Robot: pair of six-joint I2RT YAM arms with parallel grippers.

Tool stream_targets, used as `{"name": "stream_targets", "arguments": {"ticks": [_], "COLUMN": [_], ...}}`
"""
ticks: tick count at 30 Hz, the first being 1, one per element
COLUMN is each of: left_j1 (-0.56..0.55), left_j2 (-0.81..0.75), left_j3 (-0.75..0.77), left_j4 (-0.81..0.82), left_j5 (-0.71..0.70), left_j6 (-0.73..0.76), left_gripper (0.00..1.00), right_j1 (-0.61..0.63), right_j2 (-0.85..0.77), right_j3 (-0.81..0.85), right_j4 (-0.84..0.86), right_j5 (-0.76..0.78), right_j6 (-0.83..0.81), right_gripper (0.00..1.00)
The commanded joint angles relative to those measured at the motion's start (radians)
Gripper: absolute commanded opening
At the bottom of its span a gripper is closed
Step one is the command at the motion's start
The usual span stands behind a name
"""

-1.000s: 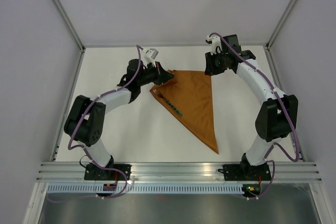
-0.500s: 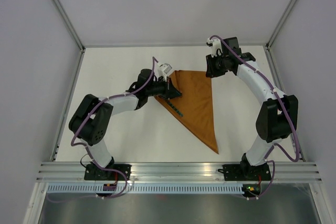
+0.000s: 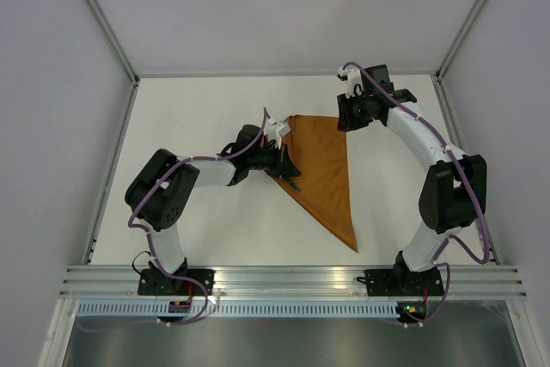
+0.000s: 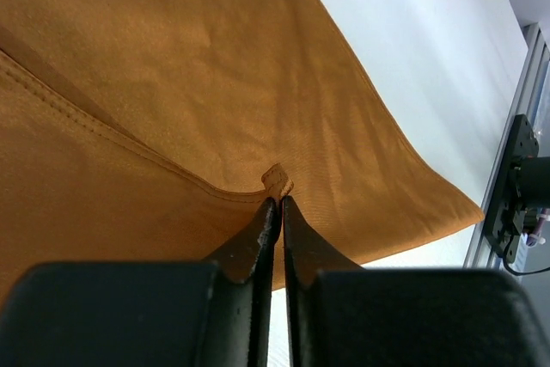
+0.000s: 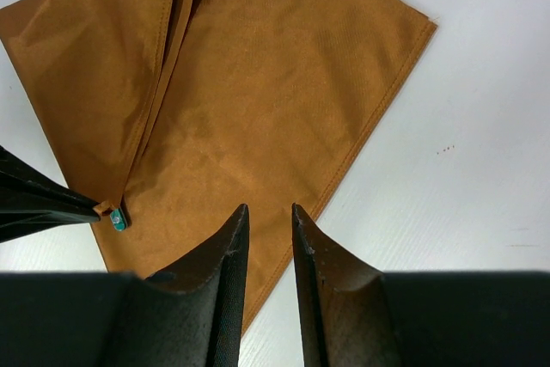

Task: Fold the napkin, place the utensils inside, and roll it up
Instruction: Fold the napkin

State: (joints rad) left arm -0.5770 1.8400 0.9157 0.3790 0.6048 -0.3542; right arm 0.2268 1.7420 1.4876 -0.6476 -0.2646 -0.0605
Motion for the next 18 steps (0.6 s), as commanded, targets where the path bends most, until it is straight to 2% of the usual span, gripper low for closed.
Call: {"name": "stream_targets", "arguments": {"ticks": [1,6,10,13,15,18], "left_j1": [-0.015,-0.023,-0.024,-0.024,-0.026,-0.026], "left_j2": [0.024,0.036,0.038,0.036,0.036,0.030], "left_j3": [-0.003,-0.015,-0.028,-0.031,-0.032,-0.044], "left_j4": [0.003,0.012,0.027,0.035,0.035,0.043], "left_j5": [0.003,-0.003,-0.005,-0.002,0.000,-0.008], "left_j6": [0.060,0.061,0.061,0.063,0.064,0.067], "left_gripper": [0.13,0.18,0.26,0.35,0.37,0.49], "right_j1": [-0.003,-0.003,-0.003,-0.003,-0.003,-0.003], "right_j2": [-0.041,-0.039,-0.039,-0.039,-0.039,-0.041], "right_j3": [-0.007,-0.012,-0.015,-0.018,-0.018,-0.021], "right_j4": [0.022,0.022,0.022,0.020,0.019,0.019], "right_j5": [0.005,0.005,0.005,0.005,0.005,0.007], "right_j6": [-0.009,-0.009,-0.009,-0.009,-0.009,-0.010], "right_gripper": [0.32,0.32,0.32,0.33,0.32,0.32]}}
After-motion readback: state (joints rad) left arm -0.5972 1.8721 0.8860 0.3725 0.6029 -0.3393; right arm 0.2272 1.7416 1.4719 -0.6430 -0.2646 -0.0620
